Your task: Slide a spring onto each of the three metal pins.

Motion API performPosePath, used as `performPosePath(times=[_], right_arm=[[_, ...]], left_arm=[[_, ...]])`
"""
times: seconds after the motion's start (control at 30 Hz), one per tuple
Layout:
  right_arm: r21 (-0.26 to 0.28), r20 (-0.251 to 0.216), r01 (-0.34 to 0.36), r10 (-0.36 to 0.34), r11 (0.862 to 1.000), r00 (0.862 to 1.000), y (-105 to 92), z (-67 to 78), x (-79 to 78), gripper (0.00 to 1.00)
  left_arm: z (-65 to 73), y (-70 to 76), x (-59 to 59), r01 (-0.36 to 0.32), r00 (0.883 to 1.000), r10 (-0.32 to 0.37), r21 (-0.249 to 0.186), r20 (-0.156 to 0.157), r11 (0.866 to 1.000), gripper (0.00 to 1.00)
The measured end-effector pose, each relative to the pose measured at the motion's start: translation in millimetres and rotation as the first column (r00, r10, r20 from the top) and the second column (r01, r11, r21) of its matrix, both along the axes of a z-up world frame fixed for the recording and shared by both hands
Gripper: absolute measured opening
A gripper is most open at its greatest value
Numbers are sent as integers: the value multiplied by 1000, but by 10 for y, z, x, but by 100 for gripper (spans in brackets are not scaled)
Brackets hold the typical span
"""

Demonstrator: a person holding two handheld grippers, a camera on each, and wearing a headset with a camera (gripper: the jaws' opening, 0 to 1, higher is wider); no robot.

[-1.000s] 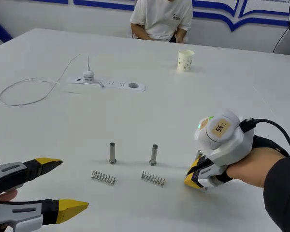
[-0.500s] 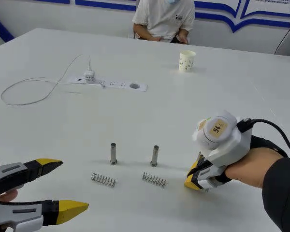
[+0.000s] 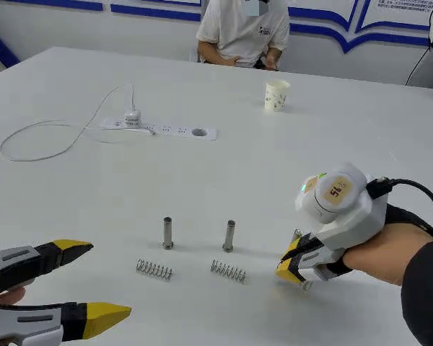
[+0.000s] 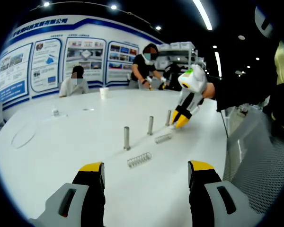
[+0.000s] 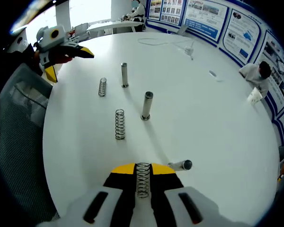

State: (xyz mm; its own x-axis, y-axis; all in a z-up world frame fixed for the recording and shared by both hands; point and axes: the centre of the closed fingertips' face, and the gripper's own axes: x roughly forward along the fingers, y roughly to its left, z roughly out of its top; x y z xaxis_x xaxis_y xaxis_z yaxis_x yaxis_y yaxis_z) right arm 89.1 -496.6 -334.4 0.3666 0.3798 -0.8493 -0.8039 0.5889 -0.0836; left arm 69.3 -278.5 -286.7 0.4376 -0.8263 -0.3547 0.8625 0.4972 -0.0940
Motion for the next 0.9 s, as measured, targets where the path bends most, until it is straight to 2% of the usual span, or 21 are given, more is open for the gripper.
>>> performPosePath(times=[0.23,0.9], right_arm=[[10,10,23,-23,1000,1000,-54,36,-22,12],[82,40,105,-109,991,993,-174,160,-34,12]], left_arm=[[9,6,-3,-1,1000,1,-4,2,1000,73],[4,0,2,-1,1000,1,-2,2,1000,73]])
